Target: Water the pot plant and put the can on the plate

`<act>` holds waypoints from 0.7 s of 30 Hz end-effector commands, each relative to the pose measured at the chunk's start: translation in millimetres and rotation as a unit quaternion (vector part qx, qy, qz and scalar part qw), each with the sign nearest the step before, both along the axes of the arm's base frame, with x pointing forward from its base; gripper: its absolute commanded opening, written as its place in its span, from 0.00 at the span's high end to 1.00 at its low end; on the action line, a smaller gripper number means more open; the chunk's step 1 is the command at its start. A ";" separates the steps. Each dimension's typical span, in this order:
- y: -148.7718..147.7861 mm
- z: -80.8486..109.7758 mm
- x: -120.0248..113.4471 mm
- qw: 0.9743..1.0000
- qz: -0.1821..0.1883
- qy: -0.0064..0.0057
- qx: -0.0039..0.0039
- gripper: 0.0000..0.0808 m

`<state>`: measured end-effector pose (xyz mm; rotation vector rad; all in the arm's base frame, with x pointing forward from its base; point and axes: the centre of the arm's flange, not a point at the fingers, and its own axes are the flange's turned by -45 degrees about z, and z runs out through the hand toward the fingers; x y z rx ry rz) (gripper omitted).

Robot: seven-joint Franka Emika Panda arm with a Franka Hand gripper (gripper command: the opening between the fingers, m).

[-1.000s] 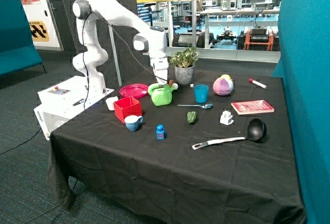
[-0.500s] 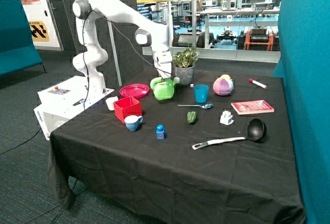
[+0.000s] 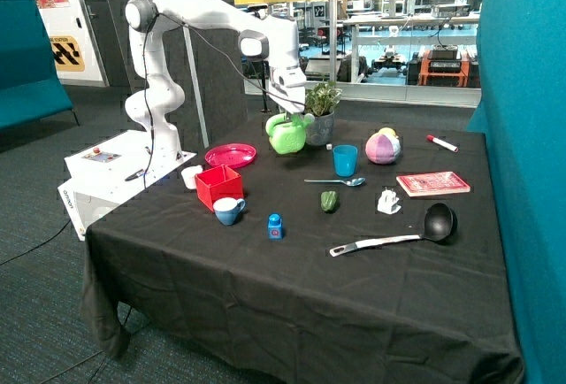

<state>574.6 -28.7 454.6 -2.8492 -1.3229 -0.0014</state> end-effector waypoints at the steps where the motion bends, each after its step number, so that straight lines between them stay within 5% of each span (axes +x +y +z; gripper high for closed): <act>1: 30.8 22.6 0.1 0.999 0.051 0.000 0.000 1.00; 14: 75.6 48.9 -7.6 0.994 0.112 0.000 0.000 1.00; 21: 93.4 57.6 -12.7 0.989 0.151 0.000 0.000 1.00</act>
